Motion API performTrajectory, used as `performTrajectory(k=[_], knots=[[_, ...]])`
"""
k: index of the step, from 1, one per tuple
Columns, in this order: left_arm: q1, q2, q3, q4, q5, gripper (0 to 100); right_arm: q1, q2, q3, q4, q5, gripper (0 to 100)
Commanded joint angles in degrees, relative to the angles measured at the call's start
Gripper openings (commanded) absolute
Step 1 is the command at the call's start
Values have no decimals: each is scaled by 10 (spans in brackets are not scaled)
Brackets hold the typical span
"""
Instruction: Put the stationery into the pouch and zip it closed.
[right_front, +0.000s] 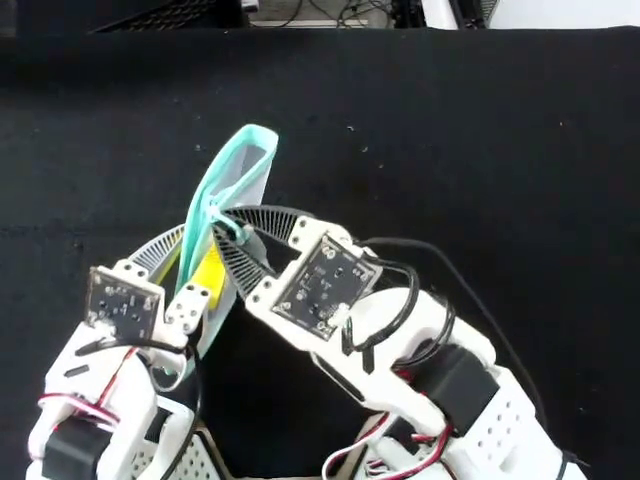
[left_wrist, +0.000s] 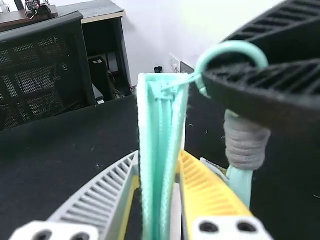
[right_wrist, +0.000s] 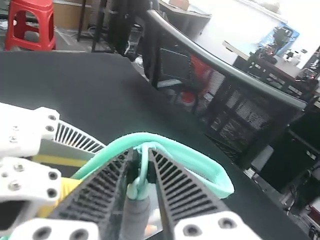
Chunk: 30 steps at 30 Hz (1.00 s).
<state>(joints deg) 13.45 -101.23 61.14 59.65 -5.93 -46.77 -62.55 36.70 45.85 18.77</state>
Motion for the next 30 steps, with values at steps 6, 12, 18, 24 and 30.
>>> performTrajectory(k=[6, 12, 18, 24, 30], knots=[[-3, -28, -83, 32, -4, 130, -4, 0, 21, 4, 5, 13], [0, -28, -85, 29, -4, 130, -5, 0, 36, 4, 5, 13], [0, -29, -93, 31, -4, 130, -5, 0, 35, 5, 5, 13], [2, -28, -100, 33, -6, 52, -4, 0, 29, 5, 5, 13], [2, -27, -98, 33, -29, 28, -3, 3, -8, 5, 5, 13]])
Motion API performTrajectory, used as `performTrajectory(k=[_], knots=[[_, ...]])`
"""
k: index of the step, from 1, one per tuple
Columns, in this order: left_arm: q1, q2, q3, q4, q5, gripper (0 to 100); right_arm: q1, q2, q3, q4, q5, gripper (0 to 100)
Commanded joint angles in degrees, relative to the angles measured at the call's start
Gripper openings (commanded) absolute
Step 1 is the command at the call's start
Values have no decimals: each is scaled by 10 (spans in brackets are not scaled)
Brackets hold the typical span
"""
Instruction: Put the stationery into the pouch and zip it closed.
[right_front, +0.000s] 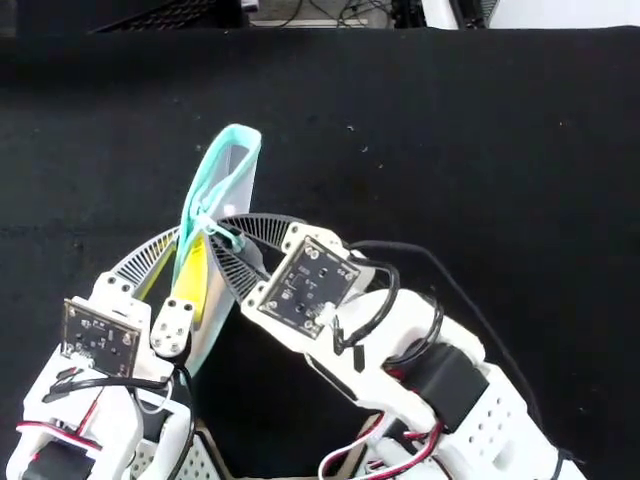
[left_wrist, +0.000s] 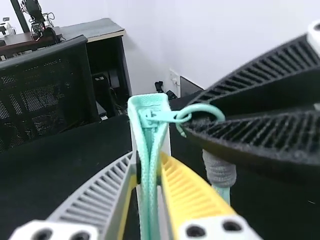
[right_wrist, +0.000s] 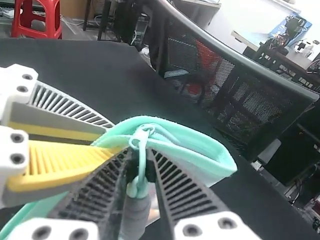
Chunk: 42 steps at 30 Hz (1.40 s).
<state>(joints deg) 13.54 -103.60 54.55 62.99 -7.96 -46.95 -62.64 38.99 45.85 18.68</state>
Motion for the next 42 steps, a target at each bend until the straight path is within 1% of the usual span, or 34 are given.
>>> performTrajectory(k=[1, 6, 12, 21, 31, 35, 39, 42], knots=[[1, -4, -32, 0, -9, 27, -1, 4, -34, 5, 6, 13], [2, -3, -31, 13, -9, 27, 12, 5, -59, 4, 42, 13], [2, -3, -31, 16, -9, 27, 74, 38, -117, 4, 42, 13], [2, -3, -31, 16, -9, 27, 84, 130, -168, 3, 46, 13], [2, -3, -22, 16, -9, 27, 163, 204, -203, 0, 47, 13], [2, -3, -22, 16, -9, 27, 177, 222, -203, 0, 47, 13], [2, -3, -22, 16, -9, 27, 176, 221, -199, 6, 43, 13], [2, -3, -21, 16, -9, 27, 164, 195, -203, 47, 34, 20]])
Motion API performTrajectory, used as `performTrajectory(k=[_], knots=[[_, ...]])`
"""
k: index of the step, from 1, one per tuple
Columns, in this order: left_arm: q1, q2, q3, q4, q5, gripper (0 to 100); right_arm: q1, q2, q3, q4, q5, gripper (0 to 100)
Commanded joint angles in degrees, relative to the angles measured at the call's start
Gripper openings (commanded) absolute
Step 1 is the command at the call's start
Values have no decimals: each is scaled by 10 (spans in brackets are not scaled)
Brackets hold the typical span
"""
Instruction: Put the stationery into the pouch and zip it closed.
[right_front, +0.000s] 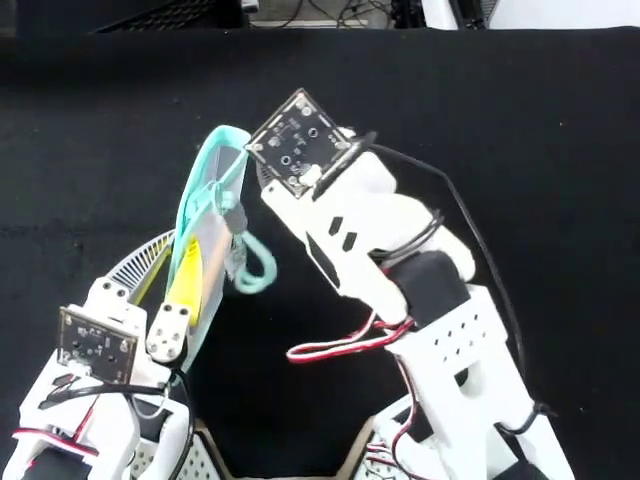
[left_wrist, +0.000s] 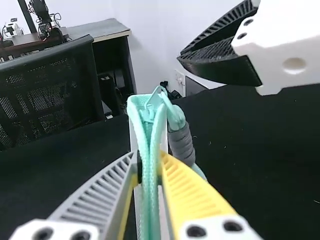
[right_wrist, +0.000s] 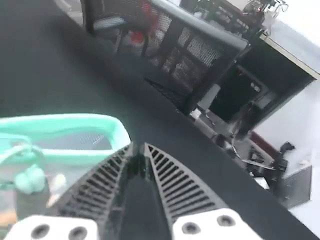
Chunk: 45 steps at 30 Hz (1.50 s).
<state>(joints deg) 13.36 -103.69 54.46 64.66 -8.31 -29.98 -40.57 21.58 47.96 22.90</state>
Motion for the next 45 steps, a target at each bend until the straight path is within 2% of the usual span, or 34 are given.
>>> performTrajectory(k=[1, 4, 7, 14, 25, 39, 45], knots=[[4, -3, -20, -1, -5, 27, -19, -41, -29, 43, -22, 30], [4, -3, -20, -3, -5, 27, -59, -78, -27, 97, -55, 108], [4, -3, -20, -3, -5, 27, -96, -83, -24, 117, -56, 163], [4, -3, -20, -2, -5, 27, -144, -43, -24, 74, -61, 149], [4, -3, -20, -2, -5, 27, -149, 39, -25, 3, -58, 138], [4, -3, -20, -2, -5, 27, -184, 36, -28, 115, -55, 139], [4, -3, -20, -2, -5, 27, -193, -5, -25, 89, -55, 141]])
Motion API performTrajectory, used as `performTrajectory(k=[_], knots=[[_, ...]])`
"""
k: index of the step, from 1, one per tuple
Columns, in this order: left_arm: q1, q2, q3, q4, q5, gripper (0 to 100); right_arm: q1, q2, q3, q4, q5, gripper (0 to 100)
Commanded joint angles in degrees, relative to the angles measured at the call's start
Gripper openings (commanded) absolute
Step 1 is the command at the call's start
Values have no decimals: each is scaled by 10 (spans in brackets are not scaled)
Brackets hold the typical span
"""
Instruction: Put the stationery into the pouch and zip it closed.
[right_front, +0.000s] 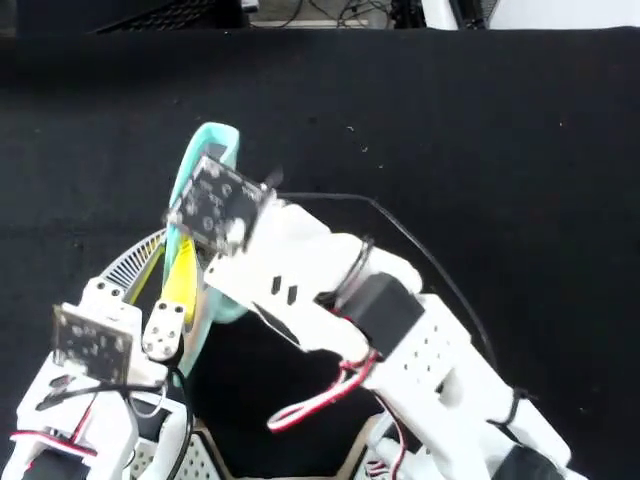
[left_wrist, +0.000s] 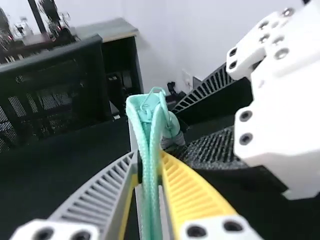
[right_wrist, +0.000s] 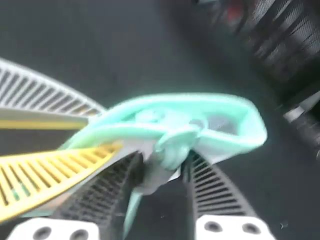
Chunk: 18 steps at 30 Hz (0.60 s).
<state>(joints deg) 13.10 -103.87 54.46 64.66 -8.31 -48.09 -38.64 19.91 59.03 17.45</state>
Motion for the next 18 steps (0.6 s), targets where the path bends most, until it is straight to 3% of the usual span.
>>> performTrajectory(k=[1, 18], knots=[[7, -1, -20, -2, -5, 27, -11, -27, -8, -33, -1, 141], [7, -1, -19, -2, -5, 27, -8, -88, 9, -58, -2, 141]])
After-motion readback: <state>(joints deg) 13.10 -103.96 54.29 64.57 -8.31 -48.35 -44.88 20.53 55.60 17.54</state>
